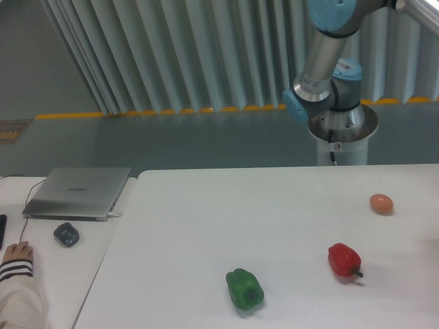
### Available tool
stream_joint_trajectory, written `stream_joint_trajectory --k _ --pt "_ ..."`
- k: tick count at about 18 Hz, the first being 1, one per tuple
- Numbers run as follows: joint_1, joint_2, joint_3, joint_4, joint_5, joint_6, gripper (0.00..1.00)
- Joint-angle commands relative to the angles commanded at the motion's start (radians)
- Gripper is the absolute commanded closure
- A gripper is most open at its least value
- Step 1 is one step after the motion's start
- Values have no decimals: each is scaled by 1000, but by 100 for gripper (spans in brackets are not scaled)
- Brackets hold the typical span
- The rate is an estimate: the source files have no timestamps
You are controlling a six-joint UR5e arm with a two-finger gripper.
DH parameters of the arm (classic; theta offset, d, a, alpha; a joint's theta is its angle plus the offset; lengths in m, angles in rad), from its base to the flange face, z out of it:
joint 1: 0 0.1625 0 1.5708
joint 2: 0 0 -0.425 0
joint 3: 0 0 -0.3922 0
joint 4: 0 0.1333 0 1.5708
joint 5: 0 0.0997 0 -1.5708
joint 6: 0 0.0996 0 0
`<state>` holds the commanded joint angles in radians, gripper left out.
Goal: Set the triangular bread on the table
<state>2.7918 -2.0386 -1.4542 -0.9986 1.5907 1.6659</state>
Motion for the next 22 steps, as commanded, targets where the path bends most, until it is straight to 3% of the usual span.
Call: stream_joint_trajectory --k 3,7,22 --pt "17 -8 2 -5 2 -30 0" --pt "17 0 6 -21 -1 -244 0" --pt "5 43 -63 -74 -6 -325 0"
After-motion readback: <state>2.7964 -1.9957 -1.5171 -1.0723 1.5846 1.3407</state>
